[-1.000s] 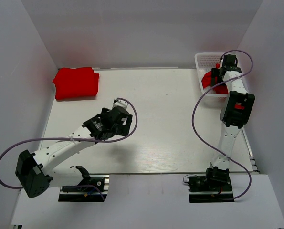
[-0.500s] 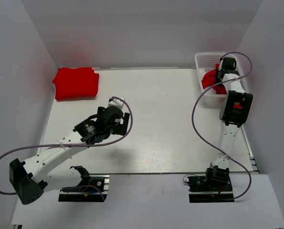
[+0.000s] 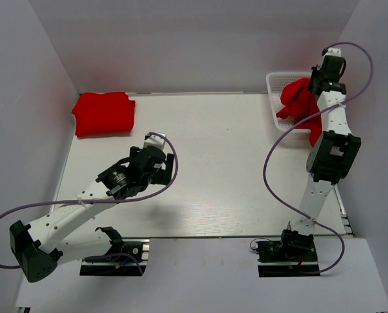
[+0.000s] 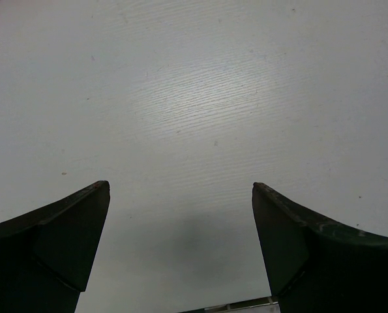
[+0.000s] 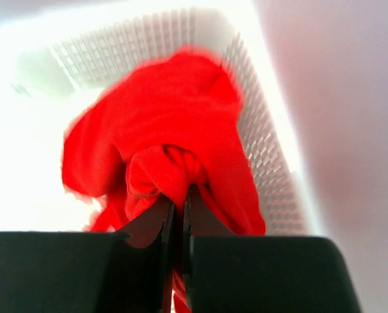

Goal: Fold and stack the t-shirts
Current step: Grab crumpled tshirt from bin with the right arm, then move the tshirt to the center of the board

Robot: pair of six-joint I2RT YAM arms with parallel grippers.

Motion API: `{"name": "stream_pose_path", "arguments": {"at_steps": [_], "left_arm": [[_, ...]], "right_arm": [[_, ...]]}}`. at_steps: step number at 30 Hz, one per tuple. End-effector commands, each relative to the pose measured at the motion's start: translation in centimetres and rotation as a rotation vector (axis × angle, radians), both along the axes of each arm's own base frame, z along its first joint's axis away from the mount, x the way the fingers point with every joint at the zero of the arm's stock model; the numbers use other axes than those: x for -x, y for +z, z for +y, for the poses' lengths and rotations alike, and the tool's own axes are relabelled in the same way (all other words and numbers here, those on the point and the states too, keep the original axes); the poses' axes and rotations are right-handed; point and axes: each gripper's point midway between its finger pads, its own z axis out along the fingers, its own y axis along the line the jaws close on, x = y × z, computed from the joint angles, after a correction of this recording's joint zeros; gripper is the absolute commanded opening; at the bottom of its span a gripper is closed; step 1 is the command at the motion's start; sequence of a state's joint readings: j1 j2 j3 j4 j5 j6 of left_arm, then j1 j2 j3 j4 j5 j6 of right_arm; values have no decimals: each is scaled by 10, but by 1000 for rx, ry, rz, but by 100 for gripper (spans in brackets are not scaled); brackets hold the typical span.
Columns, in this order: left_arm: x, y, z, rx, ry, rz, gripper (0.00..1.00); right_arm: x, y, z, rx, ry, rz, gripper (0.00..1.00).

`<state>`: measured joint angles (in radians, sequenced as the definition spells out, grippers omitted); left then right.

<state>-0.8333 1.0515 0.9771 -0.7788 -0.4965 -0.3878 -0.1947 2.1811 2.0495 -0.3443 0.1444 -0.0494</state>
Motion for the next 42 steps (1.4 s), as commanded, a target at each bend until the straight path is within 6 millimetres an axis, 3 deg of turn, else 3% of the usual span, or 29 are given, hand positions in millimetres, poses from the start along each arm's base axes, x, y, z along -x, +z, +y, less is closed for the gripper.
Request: {"name": "stream_pose_path", "arguments": {"at_steps": [1,6,11,12,14,15,18,23,28,29,32,35,38,39,40,42], "left_arm": [[0,21,-1,65,10,-49,100],[3,23,2,76,9,-58,100],[4,34,3,115,16,-84,100],[5,36,6,119,29,-87,100],[5,36,6,119,29,-87,100],[5,39,8,130,41,-98,100],[6,44,10,142,54,-107,100],[7,48,15,159,87,-113,100],[8,52,21,172,119,-129,100],[8,52,21,172,119,-129,100],[9,53,24,166,131,-126,100],[8,58,35,180,204,-149,100],[10,56,39,181,217,-151,100],[12,59,40,192,217,-159,100],[11,64,39,210,217,-172,100],[11,63,45,209,244,-185,100]], "right_arm": [[-1,120,-1,16,-6,-280,0],[11,185,18,-60,42,-411,0],[39,248,60,-148,189,-521,0],[52,270,87,-196,302,-550,0],[63,281,105,-223,384,-559,0],[76,295,128,-245,466,-574,0],[106,316,152,-264,553,-600,0],[161,347,219,-354,848,-659,0],[197,341,282,-463,1022,-627,0],[198,327,296,-484,1046,-609,0],[212,316,328,-516,1115,-583,0],[223,287,367,-562,1189,-498,0],[220,257,383,-564,1196,-426,0],[226,248,399,-569,1218,-397,0],[222,224,402,-578,1194,-347,0],[228,211,412,-601,1192,-320,0]]}}
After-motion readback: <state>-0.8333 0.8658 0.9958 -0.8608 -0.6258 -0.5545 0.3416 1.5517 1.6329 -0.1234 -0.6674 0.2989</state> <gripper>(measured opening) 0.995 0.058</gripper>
